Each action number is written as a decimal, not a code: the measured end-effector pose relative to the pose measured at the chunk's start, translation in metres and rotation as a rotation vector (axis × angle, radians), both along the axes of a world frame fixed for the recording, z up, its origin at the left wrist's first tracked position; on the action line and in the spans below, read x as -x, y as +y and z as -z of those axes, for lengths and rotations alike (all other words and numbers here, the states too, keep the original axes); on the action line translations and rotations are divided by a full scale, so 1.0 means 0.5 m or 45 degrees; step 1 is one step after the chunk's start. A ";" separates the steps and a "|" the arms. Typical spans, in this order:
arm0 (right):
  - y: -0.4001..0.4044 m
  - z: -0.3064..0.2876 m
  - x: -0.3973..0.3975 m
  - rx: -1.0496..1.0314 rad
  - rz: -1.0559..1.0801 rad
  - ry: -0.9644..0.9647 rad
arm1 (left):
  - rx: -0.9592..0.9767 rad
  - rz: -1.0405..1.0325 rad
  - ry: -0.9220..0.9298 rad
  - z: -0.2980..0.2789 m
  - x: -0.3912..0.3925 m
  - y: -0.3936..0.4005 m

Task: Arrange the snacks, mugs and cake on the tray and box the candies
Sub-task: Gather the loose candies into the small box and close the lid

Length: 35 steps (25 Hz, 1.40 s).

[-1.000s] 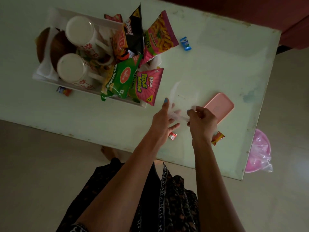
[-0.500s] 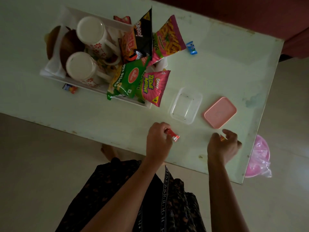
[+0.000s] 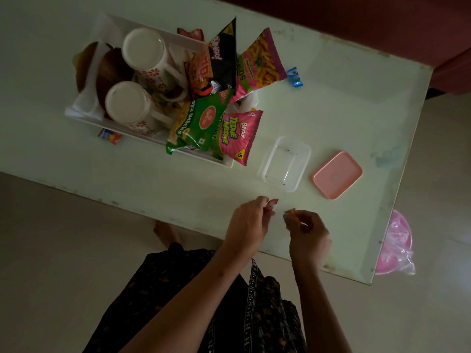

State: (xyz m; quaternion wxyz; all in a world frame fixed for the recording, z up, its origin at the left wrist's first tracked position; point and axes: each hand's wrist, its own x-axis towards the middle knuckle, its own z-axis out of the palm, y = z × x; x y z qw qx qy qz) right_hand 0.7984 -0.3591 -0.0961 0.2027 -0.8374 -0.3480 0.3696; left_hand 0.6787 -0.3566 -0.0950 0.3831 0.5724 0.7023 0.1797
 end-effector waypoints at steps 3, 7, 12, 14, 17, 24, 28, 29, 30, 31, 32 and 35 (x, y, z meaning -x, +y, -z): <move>0.042 -0.042 0.020 -0.258 0.062 0.016 | -0.179 -0.125 -0.024 -0.042 -0.016 0.051; 0.111 -0.066 0.036 -0.341 -0.219 -0.006 | -0.023 -0.110 0.004 -0.066 -0.027 0.119; 0.143 -0.056 0.033 -0.317 -0.344 -0.025 | -0.194 -0.188 0.016 -0.090 0.024 0.119; 0.139 -0.050 0.033 -0.335 -0.357 -0.027 | -0.341 -0.423 0.015 -0.092 0.091 0.081; 0.131 -0.051 0.040 -0.327 -0.331 -0.024 | -0.357 -0.789 0.143 -0.065 0.238 0.024; 0.115 -0.054 0.057 -0.327 -0.342 -0.028 | 0.022 -1.201 0.428 0.068 0.501 0.063; 0.115 -0.062 0.054 -0.325 -0.347 -0.046 | 0.035 -1.128 0.550 0.104 0.544 0.108; 0.116 -0.065 0.052 -0.337 -0.351 -0.045 | 0.006 -1.135 0.554 0.108 0.550 0.109; 0.116 -0.069 0.050 -0.347 -0.354 -0.042 | -0.021 -1.102 0.576 0.110 0.552 0.105; 0.116 -0.071 0.048 -0.353 -0.353 -0.041 | -0.048 -1.016 0.615 0.110 0.550 0.095; 0.116 -0.073 0.046 -0.351 -0.346 -0.043 | -0.080 -0.890 0.637 0.109 0.543 0.081; 0.114 -0.075 0.038 -0.322 -0.320 -0.068 | -0.170 -0.511 0.559 0.096 0.470 0.016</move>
